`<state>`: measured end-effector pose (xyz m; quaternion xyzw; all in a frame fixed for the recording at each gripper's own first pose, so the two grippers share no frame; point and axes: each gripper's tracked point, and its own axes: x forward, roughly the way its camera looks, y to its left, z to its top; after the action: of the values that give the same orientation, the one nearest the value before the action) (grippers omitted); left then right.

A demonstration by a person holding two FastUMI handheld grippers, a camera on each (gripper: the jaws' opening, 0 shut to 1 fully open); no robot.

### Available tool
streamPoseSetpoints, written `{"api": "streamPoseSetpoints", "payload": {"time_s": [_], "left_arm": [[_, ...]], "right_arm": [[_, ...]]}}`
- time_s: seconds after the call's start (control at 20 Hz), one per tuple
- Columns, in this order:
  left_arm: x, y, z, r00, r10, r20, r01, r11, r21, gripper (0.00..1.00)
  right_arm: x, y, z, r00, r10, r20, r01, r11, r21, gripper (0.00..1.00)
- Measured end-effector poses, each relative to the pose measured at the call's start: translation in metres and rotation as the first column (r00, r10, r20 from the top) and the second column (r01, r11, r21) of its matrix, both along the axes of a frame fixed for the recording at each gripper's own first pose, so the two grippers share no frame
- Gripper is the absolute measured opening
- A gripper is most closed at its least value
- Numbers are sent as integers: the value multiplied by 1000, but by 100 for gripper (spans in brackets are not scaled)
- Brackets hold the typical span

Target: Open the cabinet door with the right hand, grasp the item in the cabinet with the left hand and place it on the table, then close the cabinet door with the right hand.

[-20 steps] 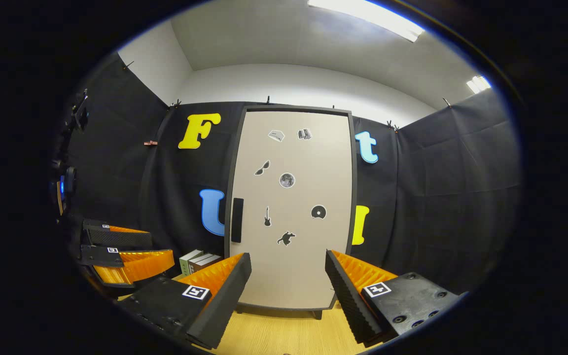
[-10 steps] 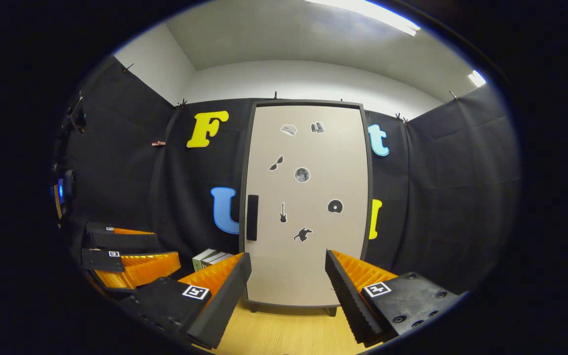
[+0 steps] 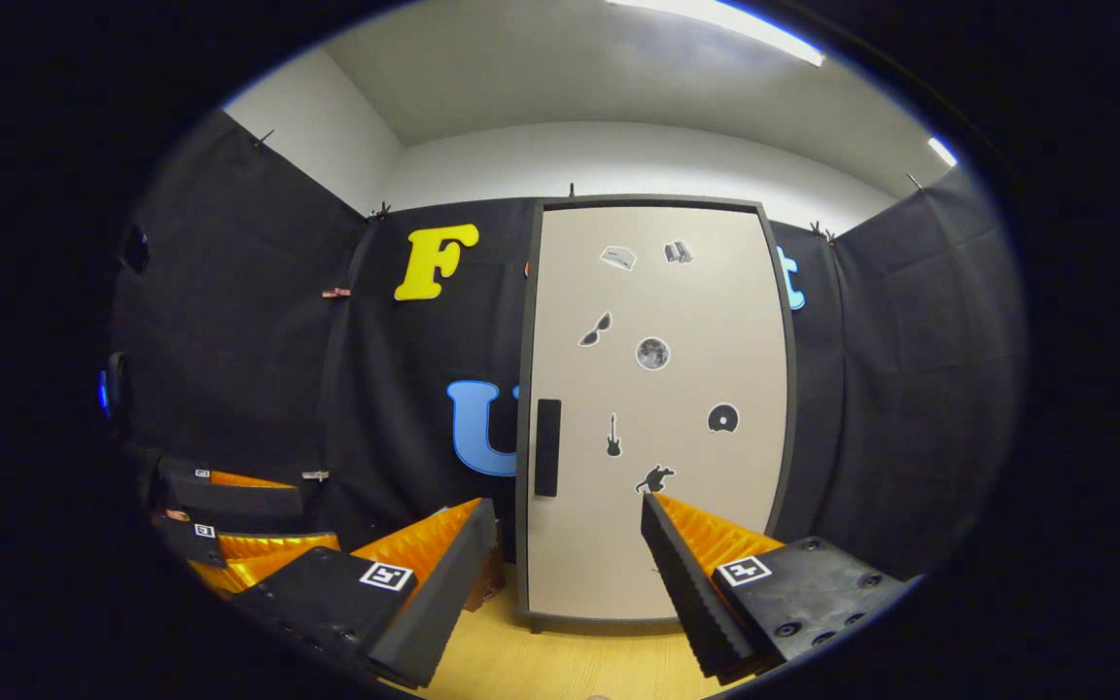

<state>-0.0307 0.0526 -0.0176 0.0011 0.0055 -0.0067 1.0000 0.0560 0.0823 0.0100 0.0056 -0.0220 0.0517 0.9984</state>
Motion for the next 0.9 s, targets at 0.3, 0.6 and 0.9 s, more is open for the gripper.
{"api": "streamPoseSetpoints", "payload": {"time_s": [0.3, 0.6, 0.9], "left_arm": [[3, 26, -7, 997, 80, -15, -80, 997, -16, 95], [23, 40, -8, 990, 142, -9, -143, 989, -25, 95], [38, 52, -13, 987, 159, -19, -159, 987, -20, 95]], "right_arm": [[58, 26, -4, 999, 49, -12, -49, 999, 19, 97], [125, 39, -20, 997, 73, -34, -72, 997, 39, 97], [179, 40, -32, 1000, 13, -18, -12, 998, 66, 97]]}}
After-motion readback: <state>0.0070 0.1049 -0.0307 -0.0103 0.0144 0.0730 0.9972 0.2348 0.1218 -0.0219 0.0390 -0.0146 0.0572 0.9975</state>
